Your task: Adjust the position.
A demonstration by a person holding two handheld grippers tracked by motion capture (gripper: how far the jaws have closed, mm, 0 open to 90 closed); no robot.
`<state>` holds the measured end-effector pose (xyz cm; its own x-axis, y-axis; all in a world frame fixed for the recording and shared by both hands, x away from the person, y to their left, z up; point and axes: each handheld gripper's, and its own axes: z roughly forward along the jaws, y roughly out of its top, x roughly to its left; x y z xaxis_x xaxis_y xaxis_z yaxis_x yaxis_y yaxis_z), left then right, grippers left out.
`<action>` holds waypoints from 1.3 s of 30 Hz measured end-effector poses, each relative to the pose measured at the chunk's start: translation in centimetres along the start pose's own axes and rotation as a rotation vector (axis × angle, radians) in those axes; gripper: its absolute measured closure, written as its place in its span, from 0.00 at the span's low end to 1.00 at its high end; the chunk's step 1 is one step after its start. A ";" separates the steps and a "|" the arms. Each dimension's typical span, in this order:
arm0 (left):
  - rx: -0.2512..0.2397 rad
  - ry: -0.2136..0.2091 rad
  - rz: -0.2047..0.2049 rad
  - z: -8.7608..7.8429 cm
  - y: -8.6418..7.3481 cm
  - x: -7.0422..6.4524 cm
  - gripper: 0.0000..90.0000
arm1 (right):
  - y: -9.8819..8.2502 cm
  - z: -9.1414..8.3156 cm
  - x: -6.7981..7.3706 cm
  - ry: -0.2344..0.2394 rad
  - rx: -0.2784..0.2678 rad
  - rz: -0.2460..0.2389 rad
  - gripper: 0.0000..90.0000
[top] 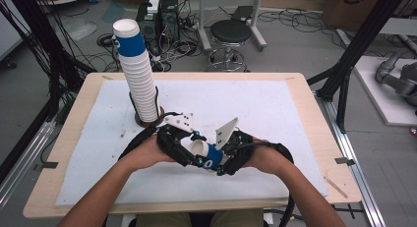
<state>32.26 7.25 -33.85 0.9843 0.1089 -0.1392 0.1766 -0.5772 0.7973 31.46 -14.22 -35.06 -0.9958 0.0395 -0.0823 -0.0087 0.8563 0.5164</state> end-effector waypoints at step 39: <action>-0.390 0.011 -0.045 -2.5 -4.0 1.3 0.34 | -7.0 -1.7 1.1 -0.088 -0.619 0.269 0.21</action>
<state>32.82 11.75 -35.71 0.9751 0.1372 -0.1745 0.2019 -0.2210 0.9542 30.23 -21.05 -37.37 -0.9598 0.2738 0.0615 0.1614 0.3594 0.9191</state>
